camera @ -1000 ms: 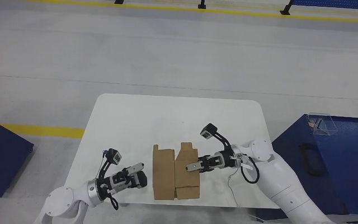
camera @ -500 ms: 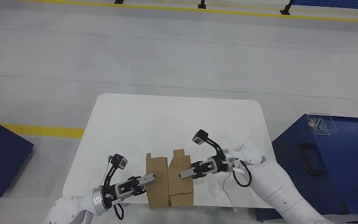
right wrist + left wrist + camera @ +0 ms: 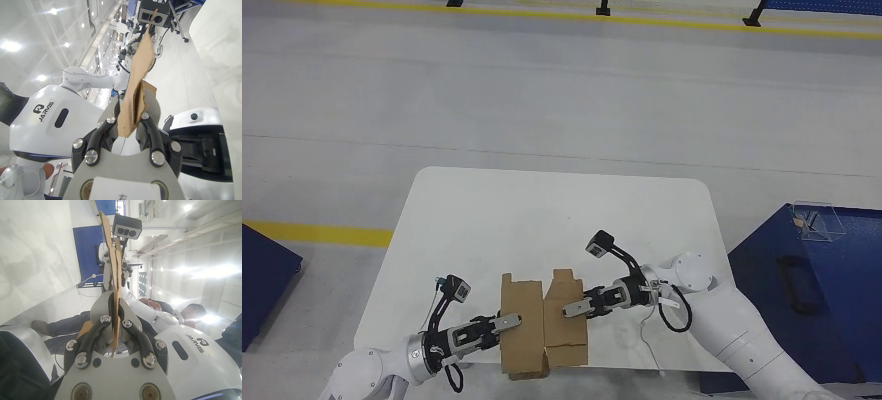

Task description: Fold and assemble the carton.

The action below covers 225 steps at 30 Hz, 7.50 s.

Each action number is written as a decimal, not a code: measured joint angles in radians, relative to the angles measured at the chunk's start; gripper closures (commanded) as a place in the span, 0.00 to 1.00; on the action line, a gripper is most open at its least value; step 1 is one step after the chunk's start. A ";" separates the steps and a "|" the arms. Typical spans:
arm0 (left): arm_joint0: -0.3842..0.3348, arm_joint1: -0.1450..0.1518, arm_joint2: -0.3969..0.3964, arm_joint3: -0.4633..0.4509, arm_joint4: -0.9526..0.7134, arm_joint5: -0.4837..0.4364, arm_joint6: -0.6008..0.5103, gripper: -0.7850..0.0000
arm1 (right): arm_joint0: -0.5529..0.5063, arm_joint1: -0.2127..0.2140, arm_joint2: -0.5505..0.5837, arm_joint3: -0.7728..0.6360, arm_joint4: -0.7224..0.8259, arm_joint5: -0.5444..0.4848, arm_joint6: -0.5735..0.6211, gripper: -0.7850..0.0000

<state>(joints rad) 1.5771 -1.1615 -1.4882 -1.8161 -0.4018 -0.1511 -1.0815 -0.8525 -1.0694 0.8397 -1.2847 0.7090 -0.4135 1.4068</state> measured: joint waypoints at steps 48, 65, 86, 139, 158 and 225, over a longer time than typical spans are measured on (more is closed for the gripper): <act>-0.100 -0.150 0.394 0.266 -0.642 -0.521 0.439 0.00 | -0.133 0.008 0.021 -0.087 -0.260 -0.501 -0.538 1.00; -0.264 -0.110 0.166 0.417 -0.580 -0.229 0.269 0.00 | -0.179 0.063 0.127 -0.111 0.010 -0.053 -0.083 1.00; -0.365 -0.088 0.215 0.424 -0.666 0.365 -0.038 0.00 | -0.232 0.066 0.136 -0.178 -0.004 0.009 0.009 1.00; -0.159 0.028 0.038 0.110 0.060 0.203 -0.078 0.00 | -0.298 0.096 0.292 -0.308 -0.121 0.130 -0.034 1.00; -0.114 0.048 0.031 -0.014 0.242 0.101 -0.043 0.00 | -0.319 0.105 0.316 -0.350 -0.104 0.216 -0.002 1.00; -0.255 0.084 0.217 -0.122 0.476 0.552 -0.057 1.00 | -0.332 0.109 0.315 -0.403 -0.121 0.185 -0.057 0.00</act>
<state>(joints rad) 1.3219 -1.0776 -1.2712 -1.9383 0.0739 0.4006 -1.1390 -1.1847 -0.9602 1.1549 -1.6878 0.5884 -0.2289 1.3496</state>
